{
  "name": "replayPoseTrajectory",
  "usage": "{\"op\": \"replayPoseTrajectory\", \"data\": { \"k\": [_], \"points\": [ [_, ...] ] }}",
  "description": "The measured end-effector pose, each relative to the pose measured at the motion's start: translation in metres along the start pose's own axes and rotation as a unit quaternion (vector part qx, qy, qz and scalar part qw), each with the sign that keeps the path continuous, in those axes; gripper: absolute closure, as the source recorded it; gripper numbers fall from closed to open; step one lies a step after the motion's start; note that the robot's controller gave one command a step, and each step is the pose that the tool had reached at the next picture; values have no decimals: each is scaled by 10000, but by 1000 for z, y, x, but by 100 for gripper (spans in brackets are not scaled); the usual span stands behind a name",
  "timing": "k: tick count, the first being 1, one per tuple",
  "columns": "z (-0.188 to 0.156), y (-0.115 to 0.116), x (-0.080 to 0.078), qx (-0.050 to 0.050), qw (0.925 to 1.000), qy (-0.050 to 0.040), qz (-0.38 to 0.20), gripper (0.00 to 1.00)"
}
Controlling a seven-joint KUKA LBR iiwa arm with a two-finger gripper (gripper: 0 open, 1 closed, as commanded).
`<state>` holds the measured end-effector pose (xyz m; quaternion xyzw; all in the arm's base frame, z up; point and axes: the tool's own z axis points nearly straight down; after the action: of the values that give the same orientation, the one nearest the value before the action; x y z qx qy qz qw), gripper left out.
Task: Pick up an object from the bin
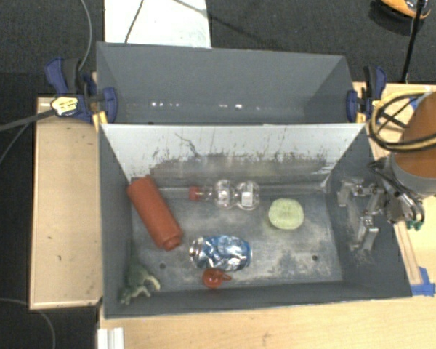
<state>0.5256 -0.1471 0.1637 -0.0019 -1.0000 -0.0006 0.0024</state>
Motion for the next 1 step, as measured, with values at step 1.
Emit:
{"op": "replayPoseTrajectory", "data": {
  "k": [1],
  "points": [
    [-4, 0, -2, 10, 10000, -39, -20, 0]
  ]
}}
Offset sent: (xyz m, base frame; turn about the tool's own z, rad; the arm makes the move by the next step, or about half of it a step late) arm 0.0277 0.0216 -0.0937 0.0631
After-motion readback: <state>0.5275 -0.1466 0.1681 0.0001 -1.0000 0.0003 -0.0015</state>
